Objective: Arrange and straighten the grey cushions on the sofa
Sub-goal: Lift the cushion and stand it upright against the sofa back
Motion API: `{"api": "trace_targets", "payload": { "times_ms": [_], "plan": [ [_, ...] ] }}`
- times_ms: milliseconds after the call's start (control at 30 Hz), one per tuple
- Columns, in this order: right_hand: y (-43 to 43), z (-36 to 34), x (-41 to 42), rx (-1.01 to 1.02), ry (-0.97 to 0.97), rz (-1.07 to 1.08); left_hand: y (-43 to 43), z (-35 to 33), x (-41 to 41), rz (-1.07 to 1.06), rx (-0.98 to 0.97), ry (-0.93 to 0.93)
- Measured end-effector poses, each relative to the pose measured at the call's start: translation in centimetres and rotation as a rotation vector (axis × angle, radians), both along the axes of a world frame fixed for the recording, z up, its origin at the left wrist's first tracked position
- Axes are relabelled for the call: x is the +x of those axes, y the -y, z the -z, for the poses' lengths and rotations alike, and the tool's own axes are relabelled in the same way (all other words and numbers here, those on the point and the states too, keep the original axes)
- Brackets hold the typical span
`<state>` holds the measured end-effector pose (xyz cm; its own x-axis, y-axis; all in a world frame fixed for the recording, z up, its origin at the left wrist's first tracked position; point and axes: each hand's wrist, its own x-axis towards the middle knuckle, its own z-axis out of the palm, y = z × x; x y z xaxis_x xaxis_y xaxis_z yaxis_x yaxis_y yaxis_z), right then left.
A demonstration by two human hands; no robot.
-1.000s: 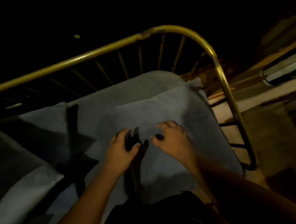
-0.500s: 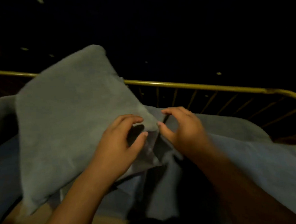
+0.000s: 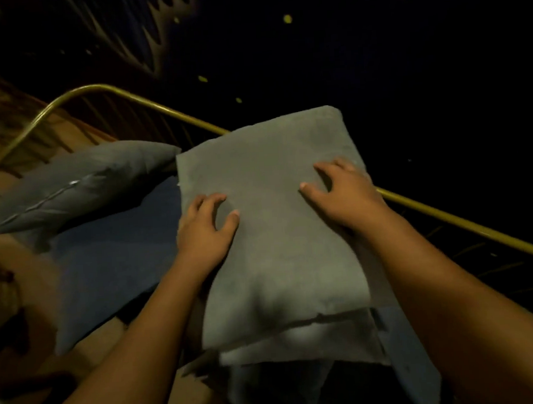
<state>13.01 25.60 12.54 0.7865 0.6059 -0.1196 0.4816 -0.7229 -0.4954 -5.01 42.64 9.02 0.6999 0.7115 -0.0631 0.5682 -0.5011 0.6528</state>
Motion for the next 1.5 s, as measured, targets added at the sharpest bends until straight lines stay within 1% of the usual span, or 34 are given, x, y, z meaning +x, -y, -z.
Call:
{"api": "trace_targets", "payload": {
  "times_ms": [67, 133, 200, 267, 333, 400, 433, 467, 533, 600, 800, 900, 1000, 1067, 1167, 1267, 1333, 1433, 1500],
  "plan": [
    [-0.9, 1.3, 1.4, -0.032, -0.003, 0.069, -1.5, 1.5, -0.3, -0.095, -0.118, -0.001],
    [-1.0, 2.5, 2.6, 0.05, -0.056, 0.169, -2.9, 2.6, -0.5, -0.195, -0.245, 0.005],
    [-0.6, 3.3, 3.3, 0.194, -0.196, 0.283, -3.8, 3.2, -0.7, -0.261, -0.355, 0.005],
    [0.0, 3.6, 3.3, 0.27, -0.356, 0.364, -4.0, 3.8, -1.1, -0.316, -0.507, 0.069],
    [1.1, 4.0, 2.9, 0.318, -0.457, 0.399, -3.9, 4.4, -1.7, -0.375, -0.716, 0.151],
    [2.4, 4.1, 2.1, 0.361, -0.5, 0.418, -3.5, 4.6, -2.4, -0.396, -0.94, 0.162],
    [3.1, 3.9, 1.6, 0.388, -0.51, 0.414, -3.0, 4.5, -2.7, -0.393, -1.006, 0.15],
    [3.1, 3.7, 1.3, 0.41, -0.518, 0.394, -3.0, 4.5, -2.9, -0.402, -1.03, 0.156],
    [2.8, 3.1, 0.8, 0.436, -0.506, 0.336, -2.9, 4.1, -3.2, -0.446, -0.985, 0.198],
    [3.3, 1.7, 0.1, 0.496, -0.468, 0.305, -2.1, 2.8, -3.5, -0.418, -0.906, 0.259],
    [8.3, -3.7, -1.5, 0.681, -0.322, 0.258, 1.5, -3.3, -3.2, -0.155, -0.721, 0.498],
    [13.0, -5.7, -1.8, 0.769, -0.272, 0.282, 4.5, -5.3, -2.2, -0.033, -0.677, 0.561],
    [19.3, -6.7, -2.0, 0.753, -0.185, 0.314, 7.8, -5.8, -0.6, 0.094, -0.663, 0.492],
    [24.0, -6.7, -2.1, 0.746, -0.165, 0.33, 10.7, -5.8, 1.3, 0.143, -0.626, 0.455],
    [31.0, -6.2, -2.5, 0.732, -0.11, 0.397, 16.2, -5.1, 4.6, 0.24, -0.691, 0.419],
    [38.3, -5.0, -2.8, 0.678, -0.074, 0.524, 22.4, -3.7, 8.0, 0.376, -0.738, 0.353],
    [43.1, -3.9, -2.9, 0.612, -0.073, 0.614, 26.6, -2.8, 10.2, 0.48, -0.708, 0.287],
    [49.8, -2.2, -2.8, 0.442, -0.037, 0.783, 32.9, -1.4, 13.2, 0.615, -0.661, 0.2],
    [53.7, -1.0, -2.6, 0.41, -0.012, 0.864, 36.9, -0.4, 15.2, 0.676, -0.613, 0.191]
  ]
}}
